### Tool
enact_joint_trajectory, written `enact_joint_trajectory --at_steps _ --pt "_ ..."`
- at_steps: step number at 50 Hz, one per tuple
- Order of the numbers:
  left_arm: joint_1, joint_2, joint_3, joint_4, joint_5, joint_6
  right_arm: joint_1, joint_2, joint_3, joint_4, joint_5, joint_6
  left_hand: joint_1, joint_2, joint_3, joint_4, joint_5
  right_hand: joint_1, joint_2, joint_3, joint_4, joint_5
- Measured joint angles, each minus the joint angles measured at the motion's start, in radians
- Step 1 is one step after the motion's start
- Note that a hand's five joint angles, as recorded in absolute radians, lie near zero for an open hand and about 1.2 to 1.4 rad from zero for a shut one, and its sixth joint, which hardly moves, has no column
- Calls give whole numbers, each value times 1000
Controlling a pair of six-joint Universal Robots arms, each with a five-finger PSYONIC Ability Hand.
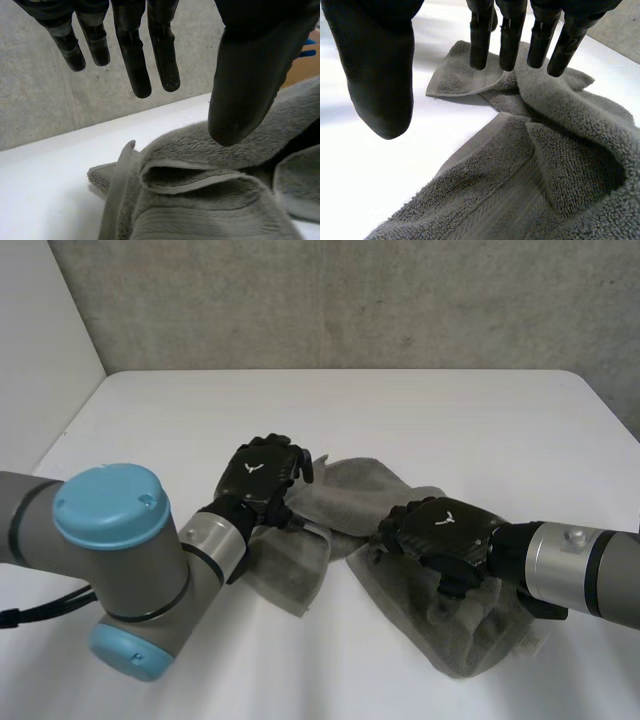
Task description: Fold the towel.
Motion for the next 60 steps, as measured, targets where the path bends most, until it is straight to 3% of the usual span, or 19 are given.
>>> enact_joint_trajectory --at_steps 13,24,32,41,46,50,53,60 --pt "-1 -104 40 71 -13 49 -2 -16 93 -133 31 4 0 -1 0 0 -3 0 0 0 0 0" --pt "-20 -130 81 75 -11 47 16 -155 203 -402 266 255 0 -1 0 0 -2 -1 -1 0 0 -29" --pt "-28 -187 130 72 -9 47 27 -202 233 -546 364 424 0 -1 0 0 12 -2 -1 0 0 -34" --pt "-28 -247 155 65 -3 48 35 -55 197 -607 372 459 85 84 0 0 107 16 16 0 0 25" --pt "-27 -268 168 65 -2 48 29 31 166 -607 373 452 244 249 0 0 268 183 186 0 0 189" --pt "-25 -274 181 64 -5 48 23 76 150 -605 367 448 589 589 0 0 610 518 521 0 0 524" --pt "-20 -268 182 60 -7 48 19 86 146 -603 353 447 610 613 0 0 647 786 766 0 0 798" --pt "2 -180 132 9 -8 43 8 3 142 -556 256 422 611 613 0 0 647 813 782 0 0 835"
